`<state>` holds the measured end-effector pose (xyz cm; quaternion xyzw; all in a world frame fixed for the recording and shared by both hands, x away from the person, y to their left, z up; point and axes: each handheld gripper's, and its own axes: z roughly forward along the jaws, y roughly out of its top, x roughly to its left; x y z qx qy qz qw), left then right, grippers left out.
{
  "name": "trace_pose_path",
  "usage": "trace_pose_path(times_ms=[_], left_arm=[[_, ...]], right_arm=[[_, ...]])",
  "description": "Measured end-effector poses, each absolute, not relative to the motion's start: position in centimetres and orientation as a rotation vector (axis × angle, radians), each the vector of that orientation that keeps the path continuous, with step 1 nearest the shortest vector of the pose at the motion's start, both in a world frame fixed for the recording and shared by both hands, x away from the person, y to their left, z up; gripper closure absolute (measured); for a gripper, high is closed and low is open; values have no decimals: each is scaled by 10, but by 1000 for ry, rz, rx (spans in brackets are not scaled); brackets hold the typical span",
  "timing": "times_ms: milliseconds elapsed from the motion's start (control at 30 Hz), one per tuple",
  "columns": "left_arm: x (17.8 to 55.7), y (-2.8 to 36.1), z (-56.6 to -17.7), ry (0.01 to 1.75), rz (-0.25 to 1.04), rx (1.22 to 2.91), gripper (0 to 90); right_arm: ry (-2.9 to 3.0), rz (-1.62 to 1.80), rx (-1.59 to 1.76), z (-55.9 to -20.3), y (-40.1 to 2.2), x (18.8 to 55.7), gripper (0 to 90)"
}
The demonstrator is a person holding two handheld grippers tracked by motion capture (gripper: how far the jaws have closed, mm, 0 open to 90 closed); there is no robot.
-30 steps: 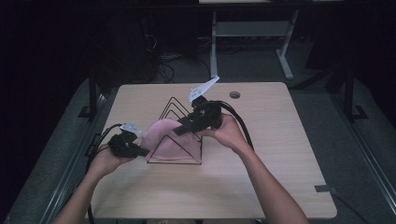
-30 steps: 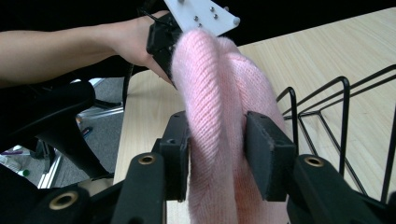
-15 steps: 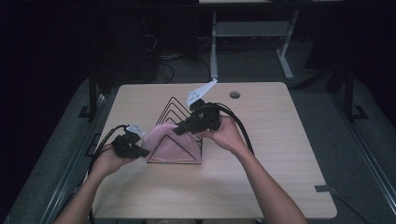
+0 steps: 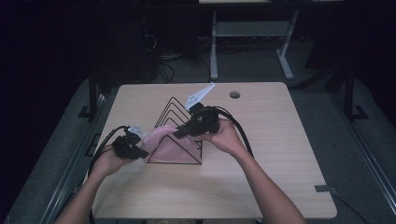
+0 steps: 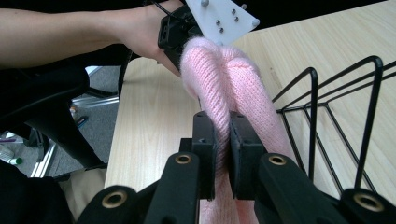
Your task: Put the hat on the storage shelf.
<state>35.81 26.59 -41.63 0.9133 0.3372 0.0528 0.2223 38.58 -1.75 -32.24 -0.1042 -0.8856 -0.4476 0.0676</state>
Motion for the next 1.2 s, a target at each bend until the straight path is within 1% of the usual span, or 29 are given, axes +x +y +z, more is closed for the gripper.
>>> trace_pose_path(times_ms=[267,433,533,600,633,667,700,800,1000,1033,1067,1200], left_arm=[[357,264,-417,918,153,2559,833],[358,266,-419,931,143,2545,832],[357,268,-418,927,152,2528,805],[355,268,-417,933,149,2508,772],[355,269,-416,932,150,2508,755],[355,269,-416,932,150,2508,746],[355,270,-415,925,152,2508,741],[354,274,-410,908,152,2494,712],[351,280,-403,922,151,2464,663],[351,280,-403,922,151,2464,652],[350,280,-403,932,148,2448,643],[348,281,-402,930,149,2437,627]], right_arm=[[-2658,-1351,-324,-325,-16,385,822],[-2666,-1351,-321,-325,-15,385,818],[-2662,-1356,-313,-325,-16,385,797],[-2666,-1364,-324,-325,-17,384,760],[-2660,-1364,-328,-325,-18,384,728],[-2660,-1364,-328,-325,-18,384,728],[-2656,-1386,-338,-325,-20,384,665],[-2635,-1377,-363,-325,-23,384,560],[-2646,-1397,-401,-324,-36,382,462],[-2646,-1397,-401,-324,-36,382,462],[-2661,-1399,-408,-322,-42,381,403],[-2673,-1403,-443,-321,-53,380,373]])
